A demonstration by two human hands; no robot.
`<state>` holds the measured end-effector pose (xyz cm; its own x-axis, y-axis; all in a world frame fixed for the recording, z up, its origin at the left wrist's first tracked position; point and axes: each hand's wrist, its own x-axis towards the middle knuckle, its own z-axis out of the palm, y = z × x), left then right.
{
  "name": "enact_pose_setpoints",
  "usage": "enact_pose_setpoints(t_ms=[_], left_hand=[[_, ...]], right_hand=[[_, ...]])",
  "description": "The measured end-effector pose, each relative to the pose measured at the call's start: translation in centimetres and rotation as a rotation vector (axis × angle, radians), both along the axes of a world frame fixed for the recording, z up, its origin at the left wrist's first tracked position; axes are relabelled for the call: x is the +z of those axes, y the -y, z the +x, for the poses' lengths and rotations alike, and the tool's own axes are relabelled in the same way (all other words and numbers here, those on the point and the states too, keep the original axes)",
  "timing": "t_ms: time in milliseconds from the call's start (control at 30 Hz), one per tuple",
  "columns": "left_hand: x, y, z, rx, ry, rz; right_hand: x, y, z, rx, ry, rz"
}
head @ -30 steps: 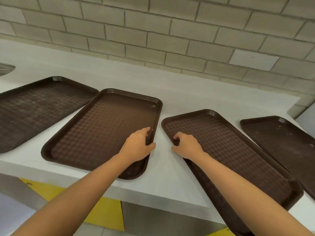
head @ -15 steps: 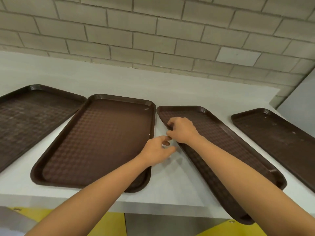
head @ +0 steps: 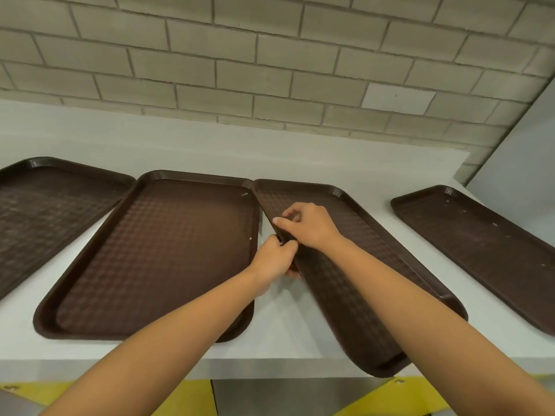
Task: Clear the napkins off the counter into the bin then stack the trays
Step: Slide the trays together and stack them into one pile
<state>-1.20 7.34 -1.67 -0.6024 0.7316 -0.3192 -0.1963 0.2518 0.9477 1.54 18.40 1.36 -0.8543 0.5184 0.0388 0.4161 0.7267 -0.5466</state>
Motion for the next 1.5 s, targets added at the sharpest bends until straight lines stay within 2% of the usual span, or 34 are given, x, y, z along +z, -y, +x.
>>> enact_pose_setpoints(t_ms=[133, 267, 400, 533, 767, 1267, 1333, 1500], left_hand=[[0.4, -0.2, -1.0, 0.080, -0.036, -0.002], [0.7, 0.3, -2.5, 0.137, -0.119, -0.026], [1.1, 0.7, -3.4, 0.157, -0.120, -0.016], [1.4, 1.0, -3.7, 0.196, -0.078, 0.017], [0.8, 1.4, -4.0, 0.284, 0.055, 0.014], [1.5, 5.4, -7.9, 0.422, 0.110, 0.052], [1.5, 6.5, -8.9, 0.454, 0.080, 0.041], [1.1, 9.8, -12.8, 0.487, -0.144, -0.086]], right_hand=[[-0.4, -3.2, 2.0, -0.128, -0.034, 0.045], [-1.3, -6.8, 4.4, -0.220, 0.081, 0.100], [-2.2, -9.7, 6.6, -0.359, 0.215, 0.133], [-3.0, -11.3, 8.0, -0.456, 0.312, 0.038], [-4.3, -11.8, 7.9, -0.463, 0.273, -0.103], [-2.9, -10.7, 4.4, -0.383, 0.065, 0.016], [-2.8, -9.9, 3.5, -0.371, 0.038, 0.012], [-2.6, -6.8, 0.5, -0.352, 0.004, 0.019]])
